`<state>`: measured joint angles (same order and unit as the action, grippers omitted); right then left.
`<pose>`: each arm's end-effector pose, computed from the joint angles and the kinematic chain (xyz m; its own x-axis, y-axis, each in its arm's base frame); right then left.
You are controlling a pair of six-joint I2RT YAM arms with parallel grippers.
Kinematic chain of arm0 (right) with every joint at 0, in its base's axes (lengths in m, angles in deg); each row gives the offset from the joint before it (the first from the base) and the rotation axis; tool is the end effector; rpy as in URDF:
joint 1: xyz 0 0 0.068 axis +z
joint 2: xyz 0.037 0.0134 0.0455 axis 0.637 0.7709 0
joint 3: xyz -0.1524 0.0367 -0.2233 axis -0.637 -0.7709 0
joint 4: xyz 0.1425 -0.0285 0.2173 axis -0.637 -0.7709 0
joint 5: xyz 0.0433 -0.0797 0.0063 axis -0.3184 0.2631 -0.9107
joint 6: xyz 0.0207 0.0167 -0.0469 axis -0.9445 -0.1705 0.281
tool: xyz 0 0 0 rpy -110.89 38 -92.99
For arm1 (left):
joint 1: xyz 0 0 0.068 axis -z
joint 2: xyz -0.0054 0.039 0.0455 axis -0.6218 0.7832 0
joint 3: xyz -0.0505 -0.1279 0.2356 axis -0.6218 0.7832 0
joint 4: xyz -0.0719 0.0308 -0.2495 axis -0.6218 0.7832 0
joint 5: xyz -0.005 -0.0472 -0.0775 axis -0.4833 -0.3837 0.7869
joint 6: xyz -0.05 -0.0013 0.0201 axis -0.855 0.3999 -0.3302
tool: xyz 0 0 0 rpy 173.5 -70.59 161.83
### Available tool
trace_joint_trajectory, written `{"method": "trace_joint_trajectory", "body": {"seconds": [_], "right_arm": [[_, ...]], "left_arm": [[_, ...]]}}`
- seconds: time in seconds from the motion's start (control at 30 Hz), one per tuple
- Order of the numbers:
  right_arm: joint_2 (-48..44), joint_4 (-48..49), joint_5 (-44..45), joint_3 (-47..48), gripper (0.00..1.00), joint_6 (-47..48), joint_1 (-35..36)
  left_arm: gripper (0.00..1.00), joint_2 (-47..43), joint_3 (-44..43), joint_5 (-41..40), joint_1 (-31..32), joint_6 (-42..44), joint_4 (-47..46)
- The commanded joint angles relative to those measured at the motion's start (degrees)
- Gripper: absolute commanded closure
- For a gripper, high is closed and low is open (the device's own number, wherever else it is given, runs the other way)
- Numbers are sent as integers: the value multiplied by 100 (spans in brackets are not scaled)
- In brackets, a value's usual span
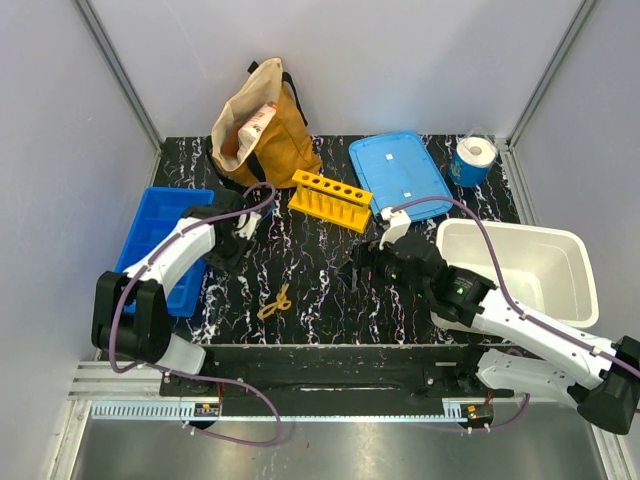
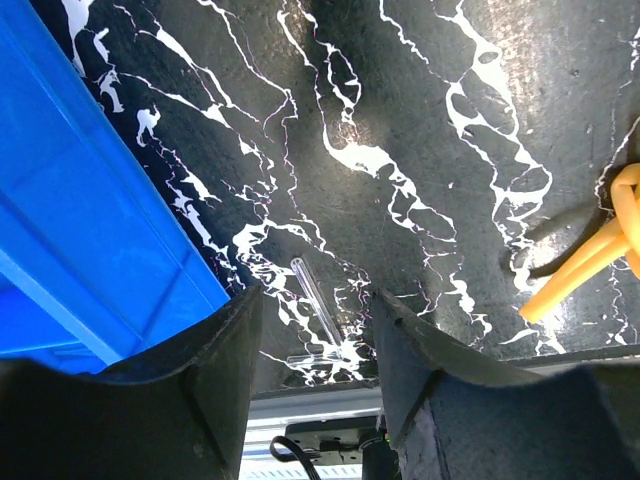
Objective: Organize the chemistry lab equipment
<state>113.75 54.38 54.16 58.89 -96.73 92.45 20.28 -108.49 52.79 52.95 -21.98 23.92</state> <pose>0.1379 0.1751 0.3067 -0.5665 0.0298 -0.8235 -0.5181 0.7642 0.3840 0.2541 -0.0625 0.2239 -0.8959 0.3974 -0.1985 0.3811 0.9172 0.1161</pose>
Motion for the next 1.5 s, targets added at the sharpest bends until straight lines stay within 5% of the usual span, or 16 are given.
{"method": "trace_joint_trajectory", "body": {"seconds": [0.0,0.4,1.47], "right_arm": [[-62,160,9,78,4,162,38],[-272,10,282,70,4,311,38],[-870,-139,642,-237,2,549,38]], "left_arm": [[48,240,11,-164,-70,226,-14],[53,1216,-42,-375,-492,305,179],[64,1866,117,-77,-615,305,232]]}}
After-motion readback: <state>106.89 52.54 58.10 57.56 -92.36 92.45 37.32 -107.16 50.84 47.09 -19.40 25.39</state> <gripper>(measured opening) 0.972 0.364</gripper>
